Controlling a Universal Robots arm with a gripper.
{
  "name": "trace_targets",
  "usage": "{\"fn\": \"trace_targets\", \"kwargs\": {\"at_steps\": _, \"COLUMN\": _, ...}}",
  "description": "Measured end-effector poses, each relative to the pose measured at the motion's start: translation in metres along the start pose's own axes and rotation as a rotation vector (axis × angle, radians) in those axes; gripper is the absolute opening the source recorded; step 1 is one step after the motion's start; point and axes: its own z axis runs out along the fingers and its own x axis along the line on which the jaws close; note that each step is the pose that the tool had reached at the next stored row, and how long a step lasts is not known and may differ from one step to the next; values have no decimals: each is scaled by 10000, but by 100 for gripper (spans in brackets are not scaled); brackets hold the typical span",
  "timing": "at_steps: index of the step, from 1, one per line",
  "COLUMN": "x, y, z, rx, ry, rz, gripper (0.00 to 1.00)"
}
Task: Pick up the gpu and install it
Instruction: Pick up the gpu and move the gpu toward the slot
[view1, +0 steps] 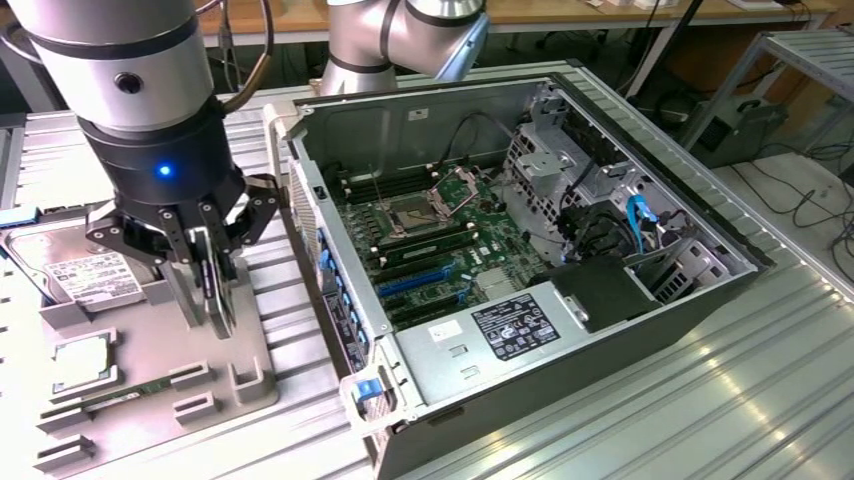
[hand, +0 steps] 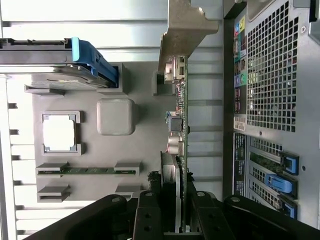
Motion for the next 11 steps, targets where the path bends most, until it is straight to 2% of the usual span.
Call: {"fn": "trace_targets", "kwargs": {"at_steps": 11, "x": -2, "y": 0, "z": -108, "rx": -1, "ry": -2, "rz": 0, "gripper": 28}}
